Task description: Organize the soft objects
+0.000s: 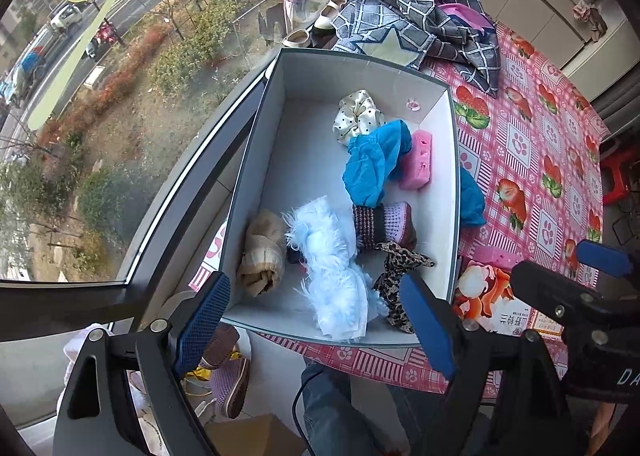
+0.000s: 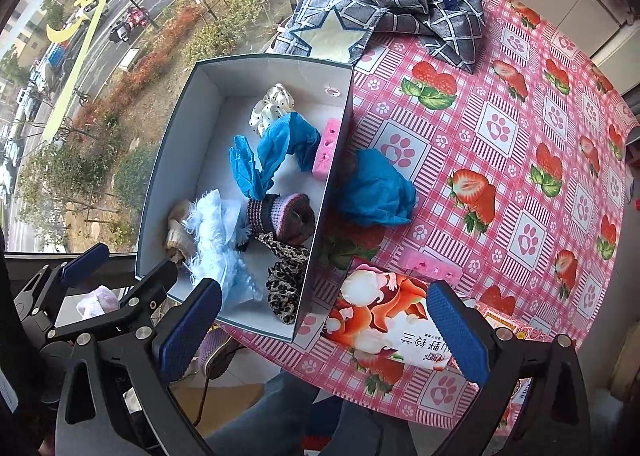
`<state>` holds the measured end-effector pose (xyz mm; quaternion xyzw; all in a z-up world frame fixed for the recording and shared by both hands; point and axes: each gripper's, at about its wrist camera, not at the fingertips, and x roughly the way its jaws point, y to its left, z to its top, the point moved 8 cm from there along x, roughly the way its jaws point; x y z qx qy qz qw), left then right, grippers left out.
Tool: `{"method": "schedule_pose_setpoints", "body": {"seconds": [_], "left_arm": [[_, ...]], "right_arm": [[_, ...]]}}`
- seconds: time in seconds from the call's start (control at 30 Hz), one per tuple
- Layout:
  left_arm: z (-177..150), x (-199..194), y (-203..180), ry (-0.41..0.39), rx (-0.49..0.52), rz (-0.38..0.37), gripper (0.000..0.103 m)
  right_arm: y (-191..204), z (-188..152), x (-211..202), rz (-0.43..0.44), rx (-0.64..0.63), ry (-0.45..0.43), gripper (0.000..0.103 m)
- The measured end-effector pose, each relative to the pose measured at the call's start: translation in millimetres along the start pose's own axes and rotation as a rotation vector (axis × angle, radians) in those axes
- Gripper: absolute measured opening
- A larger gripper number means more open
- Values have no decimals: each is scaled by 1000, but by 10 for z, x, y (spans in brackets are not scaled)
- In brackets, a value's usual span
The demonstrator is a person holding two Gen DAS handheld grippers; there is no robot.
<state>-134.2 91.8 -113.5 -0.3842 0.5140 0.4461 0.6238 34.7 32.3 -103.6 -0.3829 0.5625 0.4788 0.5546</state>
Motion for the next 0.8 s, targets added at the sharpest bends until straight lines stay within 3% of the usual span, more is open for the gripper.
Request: {"method": "schedule_pose_setpoints", "body": {"seconds": [0.63,0.8], "left_arm": [[-50,-52,140,-11,-50,-26,89],[-25,-126,177,-42,-89,-121,89]], "right_arm": [[57,-64,-38,-5,16,-11,103],[70,-72,-63,-7,19,-16,103]]}}
